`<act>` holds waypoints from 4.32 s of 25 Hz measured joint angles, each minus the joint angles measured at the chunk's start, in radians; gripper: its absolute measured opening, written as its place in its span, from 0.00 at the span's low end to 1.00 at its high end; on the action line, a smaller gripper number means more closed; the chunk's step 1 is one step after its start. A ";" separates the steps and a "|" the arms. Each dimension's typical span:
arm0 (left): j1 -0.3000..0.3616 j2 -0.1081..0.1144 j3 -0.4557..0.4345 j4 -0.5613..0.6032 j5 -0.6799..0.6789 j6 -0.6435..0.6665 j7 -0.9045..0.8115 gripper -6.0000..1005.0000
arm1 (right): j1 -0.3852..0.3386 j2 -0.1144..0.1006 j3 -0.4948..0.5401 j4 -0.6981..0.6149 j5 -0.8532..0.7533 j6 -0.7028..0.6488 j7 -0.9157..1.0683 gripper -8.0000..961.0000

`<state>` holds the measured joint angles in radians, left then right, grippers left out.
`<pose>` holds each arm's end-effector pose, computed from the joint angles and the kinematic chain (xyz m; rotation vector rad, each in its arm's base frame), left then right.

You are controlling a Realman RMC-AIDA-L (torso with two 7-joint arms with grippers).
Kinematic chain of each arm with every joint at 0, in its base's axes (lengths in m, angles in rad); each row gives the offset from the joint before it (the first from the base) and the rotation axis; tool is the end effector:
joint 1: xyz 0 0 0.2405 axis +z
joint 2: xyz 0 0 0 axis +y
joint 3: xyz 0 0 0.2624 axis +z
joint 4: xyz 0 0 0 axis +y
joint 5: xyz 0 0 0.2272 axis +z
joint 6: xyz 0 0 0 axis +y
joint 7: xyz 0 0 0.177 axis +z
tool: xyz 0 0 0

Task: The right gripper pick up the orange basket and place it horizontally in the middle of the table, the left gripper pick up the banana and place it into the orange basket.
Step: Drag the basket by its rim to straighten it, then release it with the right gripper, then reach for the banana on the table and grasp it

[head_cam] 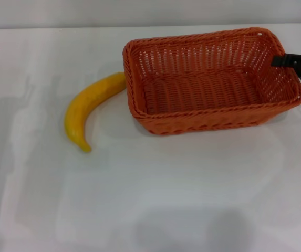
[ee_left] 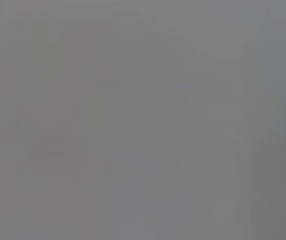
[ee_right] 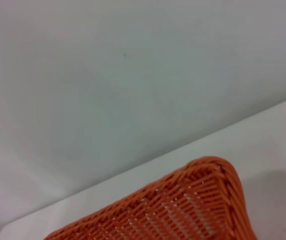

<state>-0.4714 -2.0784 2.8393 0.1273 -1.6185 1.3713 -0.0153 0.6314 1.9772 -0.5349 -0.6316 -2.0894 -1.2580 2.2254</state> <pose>-0.3411 0.3680 0.0101 -1.3716 -0.4130 -0.7023 0.2990 0.4370 0.0371 -2.0387 1.6041 0.7694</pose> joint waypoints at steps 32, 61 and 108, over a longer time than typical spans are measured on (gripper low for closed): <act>-0.021 -0.001 -0.009 -0.001 -0.006 0.189 -0.530 0.86 | -0.171 0.036 -0.001 -0.053 0.850 -0.468 -1.272 0.89; -0.560 0.147 0.007 -0.668 1.090 0.565 -1.555 0.85 | -0.299 0.024 0.075 0.088 0.877 -0.475 -1.429 0.88; -0.734 0.000 0.008 -0.971 1.963 0.099 -1.813 0.85 | -0.288 0.014 0.173 0.090 1.007 0.010 -1.641 0.88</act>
<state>-1.2052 -2.0788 2.8470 -0.8440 0.3445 1.4700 -1.8282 0.3432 1.9913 -0.3620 -0.5413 -1.0828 -1.2475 0.5843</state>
